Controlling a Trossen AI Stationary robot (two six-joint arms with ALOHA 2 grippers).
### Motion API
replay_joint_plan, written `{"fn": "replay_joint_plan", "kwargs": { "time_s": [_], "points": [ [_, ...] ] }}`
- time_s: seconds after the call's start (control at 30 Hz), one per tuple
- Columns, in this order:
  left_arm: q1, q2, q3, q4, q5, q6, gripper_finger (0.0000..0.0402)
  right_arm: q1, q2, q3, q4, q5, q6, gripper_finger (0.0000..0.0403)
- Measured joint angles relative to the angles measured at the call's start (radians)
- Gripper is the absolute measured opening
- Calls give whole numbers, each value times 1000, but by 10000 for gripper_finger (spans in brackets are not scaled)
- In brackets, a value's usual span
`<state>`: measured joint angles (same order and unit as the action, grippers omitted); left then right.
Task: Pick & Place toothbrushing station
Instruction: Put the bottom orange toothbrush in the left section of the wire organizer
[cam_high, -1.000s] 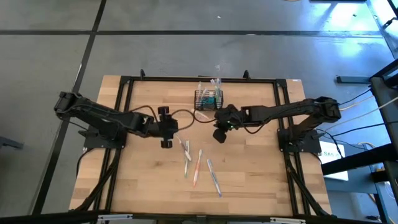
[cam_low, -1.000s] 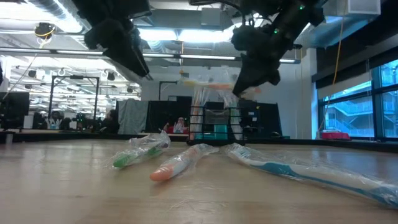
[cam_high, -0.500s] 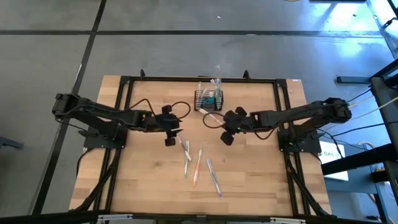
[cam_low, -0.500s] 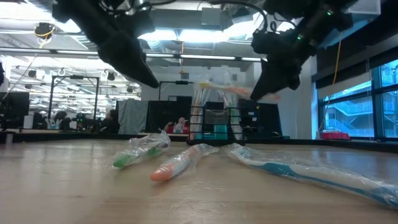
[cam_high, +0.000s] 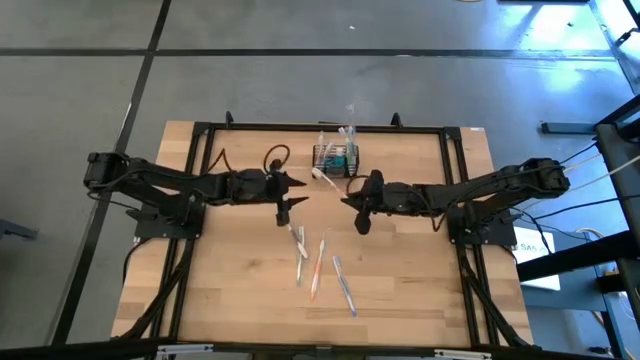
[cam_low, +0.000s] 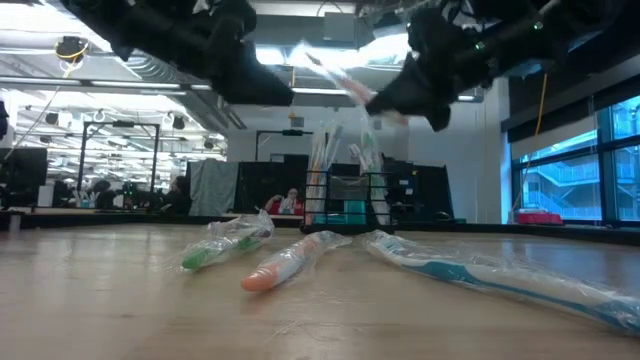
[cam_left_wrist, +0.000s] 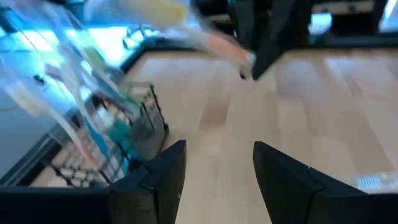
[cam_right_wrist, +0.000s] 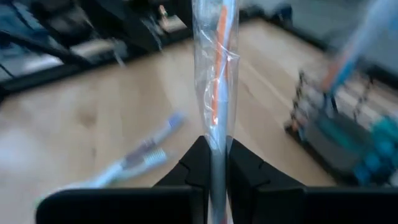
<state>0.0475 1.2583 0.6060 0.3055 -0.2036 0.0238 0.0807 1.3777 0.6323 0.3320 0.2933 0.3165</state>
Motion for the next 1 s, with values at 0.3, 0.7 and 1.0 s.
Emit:
{"fn": "replay_joint_plan", "kwargs": {
  "time_s": [0.3, 0.7, 1.0],
  "points": [
    [59, 0, 0, 214, 164, -40, 182, 0, 1, -5, 215, -47, -134, 31],
    [80, 0, 0, 407, 310, -89, 182, -13, 99, -6, 441, -104, -244, 31],
    [80, 0, 0, 426, 366, -90, 182, -41, 193, -6, 564, -167, -233, 31]
  ]
}}
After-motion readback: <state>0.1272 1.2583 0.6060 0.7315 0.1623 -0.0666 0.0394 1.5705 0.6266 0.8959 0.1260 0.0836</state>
